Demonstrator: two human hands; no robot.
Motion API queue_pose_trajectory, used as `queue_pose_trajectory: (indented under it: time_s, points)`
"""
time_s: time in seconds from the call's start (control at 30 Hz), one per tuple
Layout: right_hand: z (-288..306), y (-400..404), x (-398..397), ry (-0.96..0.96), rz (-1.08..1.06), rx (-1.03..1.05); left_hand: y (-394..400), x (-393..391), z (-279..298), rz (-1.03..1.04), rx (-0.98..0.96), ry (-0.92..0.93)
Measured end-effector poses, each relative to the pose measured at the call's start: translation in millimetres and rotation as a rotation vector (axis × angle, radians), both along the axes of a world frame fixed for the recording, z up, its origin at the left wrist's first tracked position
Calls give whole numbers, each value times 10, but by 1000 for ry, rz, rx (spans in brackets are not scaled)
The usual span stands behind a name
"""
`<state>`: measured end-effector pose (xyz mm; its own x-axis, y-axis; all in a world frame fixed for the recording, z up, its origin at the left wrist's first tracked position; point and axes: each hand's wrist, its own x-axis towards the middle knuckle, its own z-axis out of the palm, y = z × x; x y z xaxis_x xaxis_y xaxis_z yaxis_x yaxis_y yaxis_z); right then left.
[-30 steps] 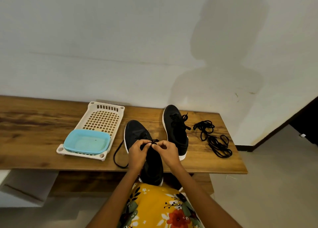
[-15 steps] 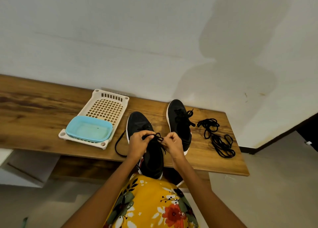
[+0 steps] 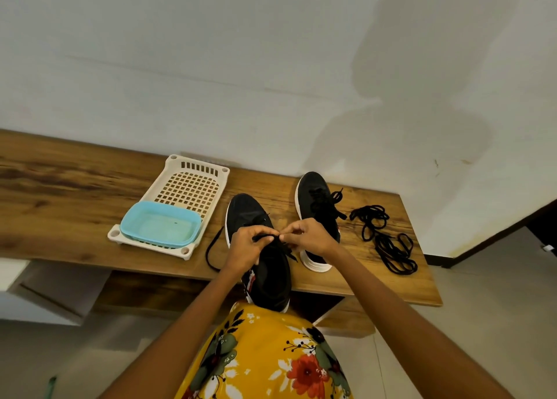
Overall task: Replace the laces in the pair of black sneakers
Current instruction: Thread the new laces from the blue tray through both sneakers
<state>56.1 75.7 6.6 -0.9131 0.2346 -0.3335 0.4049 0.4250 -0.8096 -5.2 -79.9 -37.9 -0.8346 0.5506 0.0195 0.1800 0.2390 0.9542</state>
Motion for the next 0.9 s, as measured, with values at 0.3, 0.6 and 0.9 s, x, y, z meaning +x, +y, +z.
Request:
queue_pose_trajectory:
  time_s: [0.3, 0.6, 0.9]
  points:
    - [-51, -91, -30, 72, -251, -87, -13, 5, 3, 23, 13, -62]
    - [-230, -189, 109, 165, -493, -176, -12, 33, 8, 66, 16, -85]
    - [-385, -459, 491, 287, -427, -356, 17, 56, -1, 107, 28, -46]
